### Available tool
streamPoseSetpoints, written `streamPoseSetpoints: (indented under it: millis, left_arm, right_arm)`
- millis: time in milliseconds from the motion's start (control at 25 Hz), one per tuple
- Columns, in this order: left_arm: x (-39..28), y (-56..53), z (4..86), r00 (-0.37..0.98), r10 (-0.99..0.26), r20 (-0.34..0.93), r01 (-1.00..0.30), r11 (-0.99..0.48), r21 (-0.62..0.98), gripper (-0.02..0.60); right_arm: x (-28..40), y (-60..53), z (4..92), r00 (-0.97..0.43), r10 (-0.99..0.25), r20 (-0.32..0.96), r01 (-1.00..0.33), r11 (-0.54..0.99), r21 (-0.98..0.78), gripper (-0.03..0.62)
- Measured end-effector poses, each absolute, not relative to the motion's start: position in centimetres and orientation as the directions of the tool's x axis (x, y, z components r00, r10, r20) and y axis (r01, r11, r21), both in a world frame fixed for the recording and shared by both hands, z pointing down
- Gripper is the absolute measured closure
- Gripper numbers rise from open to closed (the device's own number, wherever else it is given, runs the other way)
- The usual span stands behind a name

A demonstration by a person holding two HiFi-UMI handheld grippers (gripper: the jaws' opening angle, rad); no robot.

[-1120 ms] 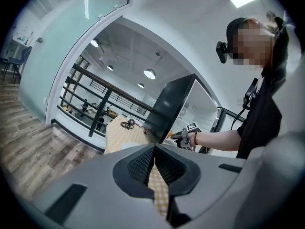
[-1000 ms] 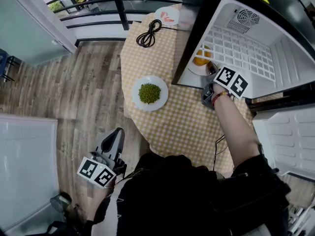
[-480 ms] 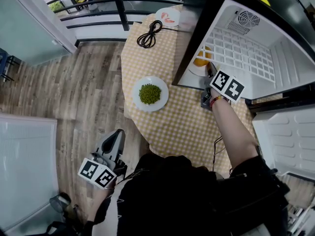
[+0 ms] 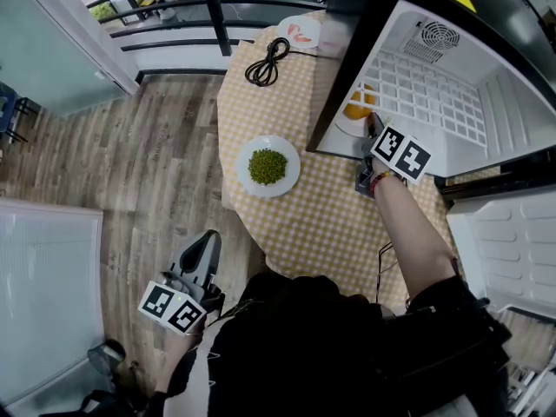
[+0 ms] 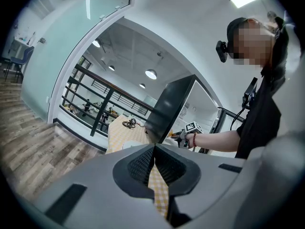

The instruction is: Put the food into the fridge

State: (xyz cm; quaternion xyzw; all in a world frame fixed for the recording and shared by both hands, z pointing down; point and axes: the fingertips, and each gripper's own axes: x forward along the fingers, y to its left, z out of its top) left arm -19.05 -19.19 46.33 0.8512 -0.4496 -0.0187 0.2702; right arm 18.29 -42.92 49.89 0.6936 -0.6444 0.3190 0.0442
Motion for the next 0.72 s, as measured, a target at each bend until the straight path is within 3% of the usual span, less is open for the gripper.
streamPoseSetpoints:
  millis: [720]
  left_arm:
    - [-19.28,-18.80,46.31,0.584,-0.786,0.203,-0.756,-0.435,0.489,0.569]
  right_arm:
    - [18.69,-42.60,49.53,0.031,-0.858,0.514,-0.950,-0.184,-0.251,0.456]
